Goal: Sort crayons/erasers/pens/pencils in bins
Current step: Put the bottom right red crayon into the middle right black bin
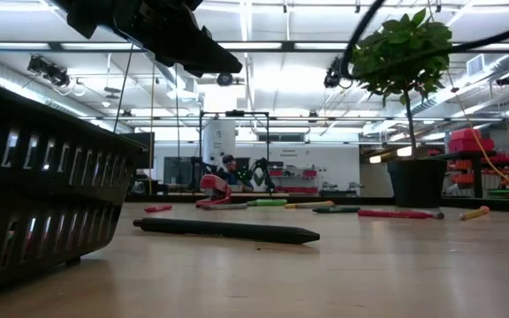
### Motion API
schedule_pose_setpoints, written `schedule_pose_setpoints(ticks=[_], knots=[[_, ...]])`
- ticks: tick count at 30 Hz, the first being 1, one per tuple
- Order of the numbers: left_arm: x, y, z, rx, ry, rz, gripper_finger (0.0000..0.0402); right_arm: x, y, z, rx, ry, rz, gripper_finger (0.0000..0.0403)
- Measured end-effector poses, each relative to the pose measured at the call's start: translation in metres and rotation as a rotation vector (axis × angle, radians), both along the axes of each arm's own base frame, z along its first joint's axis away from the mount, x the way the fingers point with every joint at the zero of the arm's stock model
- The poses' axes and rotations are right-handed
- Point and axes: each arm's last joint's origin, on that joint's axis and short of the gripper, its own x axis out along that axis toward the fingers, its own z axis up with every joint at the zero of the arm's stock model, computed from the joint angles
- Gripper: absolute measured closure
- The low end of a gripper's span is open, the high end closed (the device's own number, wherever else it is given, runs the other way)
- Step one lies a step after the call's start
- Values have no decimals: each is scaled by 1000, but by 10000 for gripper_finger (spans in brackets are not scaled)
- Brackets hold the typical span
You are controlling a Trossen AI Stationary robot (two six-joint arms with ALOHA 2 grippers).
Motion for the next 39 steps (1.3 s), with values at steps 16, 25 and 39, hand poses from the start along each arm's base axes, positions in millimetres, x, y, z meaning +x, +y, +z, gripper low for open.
schedule_pose_setpoints(ticks=[16, 25, 39], knots=[[0, 0, 0, -2, -1, 1, 294, 7, 0, -18, -63, 70, -38, 359], [0, 0, 0, -2, -2, 1, 294, 8, 1, -27, -77, 94, -46, 358], [0, 0, 0, -1, -2, 0, 294, 8, 1, -27, -68, 101, -67, 338]])
